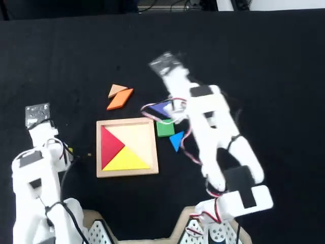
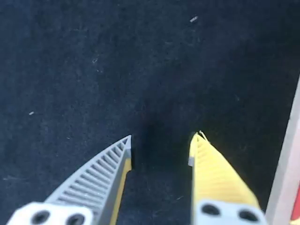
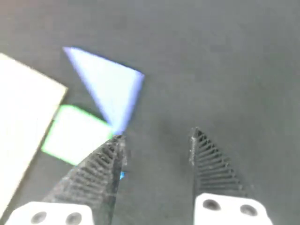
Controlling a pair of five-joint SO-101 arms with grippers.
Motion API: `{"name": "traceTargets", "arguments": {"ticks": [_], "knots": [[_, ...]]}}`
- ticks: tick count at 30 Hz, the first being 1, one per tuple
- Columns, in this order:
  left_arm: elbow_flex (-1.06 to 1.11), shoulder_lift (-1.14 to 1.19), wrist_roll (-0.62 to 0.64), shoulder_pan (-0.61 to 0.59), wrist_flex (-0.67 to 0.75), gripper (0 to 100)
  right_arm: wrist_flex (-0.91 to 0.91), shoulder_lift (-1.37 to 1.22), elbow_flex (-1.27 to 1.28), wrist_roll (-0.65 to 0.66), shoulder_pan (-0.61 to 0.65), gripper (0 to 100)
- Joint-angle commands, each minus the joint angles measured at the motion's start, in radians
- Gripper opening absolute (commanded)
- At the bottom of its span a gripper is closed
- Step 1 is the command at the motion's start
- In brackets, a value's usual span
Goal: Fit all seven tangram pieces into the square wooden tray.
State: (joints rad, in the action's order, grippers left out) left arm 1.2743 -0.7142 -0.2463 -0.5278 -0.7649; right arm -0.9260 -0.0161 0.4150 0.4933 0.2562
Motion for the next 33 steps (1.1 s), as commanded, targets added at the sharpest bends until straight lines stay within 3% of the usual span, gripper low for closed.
{"name": "traceTargets", "arguments": {"ticks": [1, 7, 17, 25, 33], "knots": [[0.022, -0.091, -0.012, -0.013, -0.002, 21, -0.029, 0.004, -0.059, 0.098, 0.101, 21.6], [0.058, -0.157, -0.014, -0.012, -0.002, 21, -0.032, 0.001, -0.079, 0.209, 0.144, 38.3], [0.058, -0.158, -0.014, -0.005, 0.002, 21, -0.124, -0.318, -0.381, 0.221, 0.089, 37.2], [0.059, -0.158, -0.014, -0.002, 0.002, 21, -0.279, -0.550, -0.690, 0.157, 0.014, 37.2], [0.059, -0.158, -0.015, -0.002, 0.002, 21, -0.344, -0.610, -0.750, 0.157, 0.021, 37.1]]}}
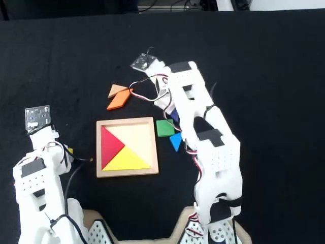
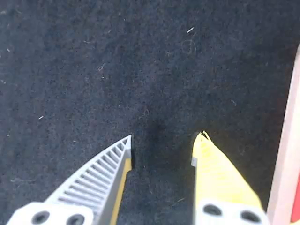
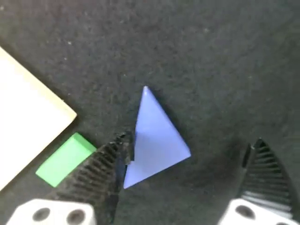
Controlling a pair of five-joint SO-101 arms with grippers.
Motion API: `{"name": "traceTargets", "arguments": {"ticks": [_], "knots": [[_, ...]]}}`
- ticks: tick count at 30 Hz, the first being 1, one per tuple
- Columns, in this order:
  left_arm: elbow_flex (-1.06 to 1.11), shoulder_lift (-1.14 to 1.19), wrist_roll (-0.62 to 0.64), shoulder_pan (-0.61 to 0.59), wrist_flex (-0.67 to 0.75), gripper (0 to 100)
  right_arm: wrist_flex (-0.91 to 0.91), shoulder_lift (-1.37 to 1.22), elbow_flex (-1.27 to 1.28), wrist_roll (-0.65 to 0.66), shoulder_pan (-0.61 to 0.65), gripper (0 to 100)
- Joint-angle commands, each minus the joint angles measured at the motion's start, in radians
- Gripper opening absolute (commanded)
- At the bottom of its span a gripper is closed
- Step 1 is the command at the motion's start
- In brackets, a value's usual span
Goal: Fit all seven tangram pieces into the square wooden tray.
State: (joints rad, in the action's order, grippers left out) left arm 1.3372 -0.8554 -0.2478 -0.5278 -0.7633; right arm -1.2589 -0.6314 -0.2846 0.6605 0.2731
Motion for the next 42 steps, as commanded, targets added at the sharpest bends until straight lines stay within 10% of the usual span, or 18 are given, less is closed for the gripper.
{"name": "traceTargets", "arguments": {"ticks": [1, 42], "knots": [[-0.002, -0.017, -0.014, -0.002, 0.000, 21, -0.011, 0.004, -0.050, -0.011, 0.008, 37.1], [0.007, -0.025, -0.046, -0.002, 0.000, 21, -0.084, -0.104, -0.148, -0.011, 0.005, 24.5]]}}
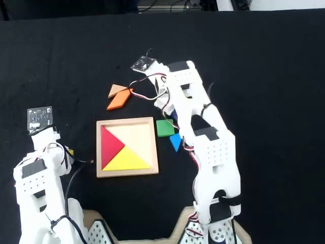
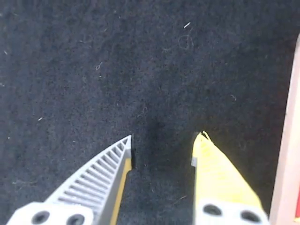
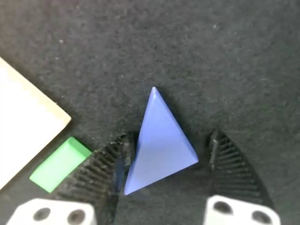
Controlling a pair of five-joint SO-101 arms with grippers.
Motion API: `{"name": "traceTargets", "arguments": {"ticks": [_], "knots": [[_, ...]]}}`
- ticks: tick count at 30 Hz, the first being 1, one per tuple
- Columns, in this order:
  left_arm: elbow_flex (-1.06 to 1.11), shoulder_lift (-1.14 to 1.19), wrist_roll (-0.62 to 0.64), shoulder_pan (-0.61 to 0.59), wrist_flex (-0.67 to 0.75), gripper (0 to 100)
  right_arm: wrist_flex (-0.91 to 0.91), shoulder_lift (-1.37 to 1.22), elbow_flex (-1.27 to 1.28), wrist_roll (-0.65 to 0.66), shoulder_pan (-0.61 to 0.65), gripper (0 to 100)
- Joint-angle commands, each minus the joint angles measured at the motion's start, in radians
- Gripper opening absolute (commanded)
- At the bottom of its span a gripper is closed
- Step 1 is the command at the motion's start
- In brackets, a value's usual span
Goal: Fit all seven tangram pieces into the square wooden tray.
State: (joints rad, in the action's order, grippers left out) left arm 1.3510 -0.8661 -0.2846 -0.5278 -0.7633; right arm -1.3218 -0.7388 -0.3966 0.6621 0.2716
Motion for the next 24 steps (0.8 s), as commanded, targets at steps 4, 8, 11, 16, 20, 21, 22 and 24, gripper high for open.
{"name": "traceTargets", "arguments": {"ticks": [4, 8, 11, 16, 20, 21, 22, 24], "knots": [[-0.007, -0.014, -0.009, -0.002, 0.000, 21, -0.021, 0.004, -0.036, -0.012, 0.005, 24.6], [-0.007, -0.014, -0.009, -0.002, 0.000, 21, -0.020, 0.004, -0.039, -0.048, 0.005, 31.9], [-0.007, -0.014, -0.009, -0.002, 0.000, 21, -0.020, 0.004, -0.041, -0.058, 0.008, 37.4], [-0.007, -0.014, -0.009, -0.002, 0.000, 21, -0.021, 0.005, -0.036, -0.060, 0.006, 35.6], [-0.007, -0.014, -0.009, -0.002, 0.000, 21, -0.041, 0.004, -0.036, -0.061, 0.006, 33.5], [-0.007, -0.014, -0.009, -0.002, 0.000, 21, -0.048, 0.004, -0.036, -0.068, 0.009, 32.9], [-0.007, -0.014, -0.009, -0.002, 0.000, 21, -0.051, 0.004, -0.036, -0.086, 0.009, 32.2], [-0.007, -0.014, -0.009, -0.002, 0.000, 21, -0.051, 0.004, -0.036, -0.109, 0.006, 30.7]]}}
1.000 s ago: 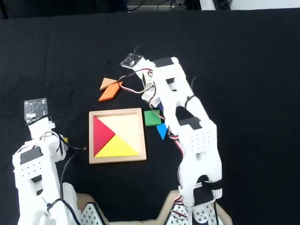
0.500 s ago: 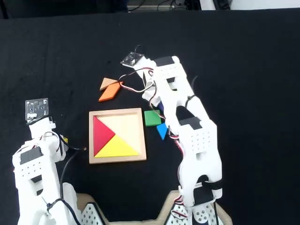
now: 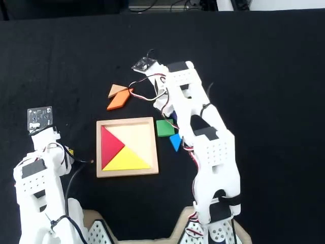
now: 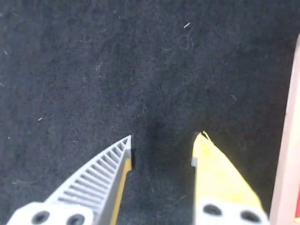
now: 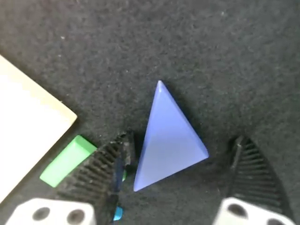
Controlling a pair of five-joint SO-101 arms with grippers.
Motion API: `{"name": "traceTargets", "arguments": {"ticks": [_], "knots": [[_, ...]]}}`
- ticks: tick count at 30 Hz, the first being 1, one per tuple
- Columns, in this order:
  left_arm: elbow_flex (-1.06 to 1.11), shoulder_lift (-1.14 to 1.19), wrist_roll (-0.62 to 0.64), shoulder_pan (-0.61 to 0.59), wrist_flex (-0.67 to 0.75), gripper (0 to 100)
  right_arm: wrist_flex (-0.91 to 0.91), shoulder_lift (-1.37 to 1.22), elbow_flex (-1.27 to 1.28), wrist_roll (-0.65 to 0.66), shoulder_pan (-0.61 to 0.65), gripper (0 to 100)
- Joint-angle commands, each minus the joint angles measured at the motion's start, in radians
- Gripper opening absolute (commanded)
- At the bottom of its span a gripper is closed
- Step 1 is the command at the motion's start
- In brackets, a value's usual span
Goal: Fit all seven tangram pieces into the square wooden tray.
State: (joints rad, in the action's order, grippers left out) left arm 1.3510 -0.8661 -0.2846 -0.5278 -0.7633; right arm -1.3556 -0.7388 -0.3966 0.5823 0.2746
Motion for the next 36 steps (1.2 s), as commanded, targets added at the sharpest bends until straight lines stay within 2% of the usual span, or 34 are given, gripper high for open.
{"name": "traceTargets", "arguments": {"ticks": [1, 7, 21, 26, 36], "knots": [[-0.007, -0.014, -0.009, -0.002, 0.000, 21, -0.017, 0.004, -0.036, -0.034, 0.002, 29.9], [-0.007, -0.014, -0.009, -0.002, 0.000, 21, -0.008, 0.004, -0.042, -0.072, 0.002, 29.6], [-0.007, -0.014, -0.011, -0.002, 0.000, 21, 0.025, 0.004, -0.041, -0.064, 0.002, 29.2], [-0.007, -0.014, -0.011, -0.002, 0.000, 21, 0.041, 0.004, -0.038, -0.064, 0.002, 23.1], [-0.007, -0.014, -0.011, -0.001, 0.000, 21, 0.037, 0.004, -0.036, -0.064, 0.002, 22.2]]}}
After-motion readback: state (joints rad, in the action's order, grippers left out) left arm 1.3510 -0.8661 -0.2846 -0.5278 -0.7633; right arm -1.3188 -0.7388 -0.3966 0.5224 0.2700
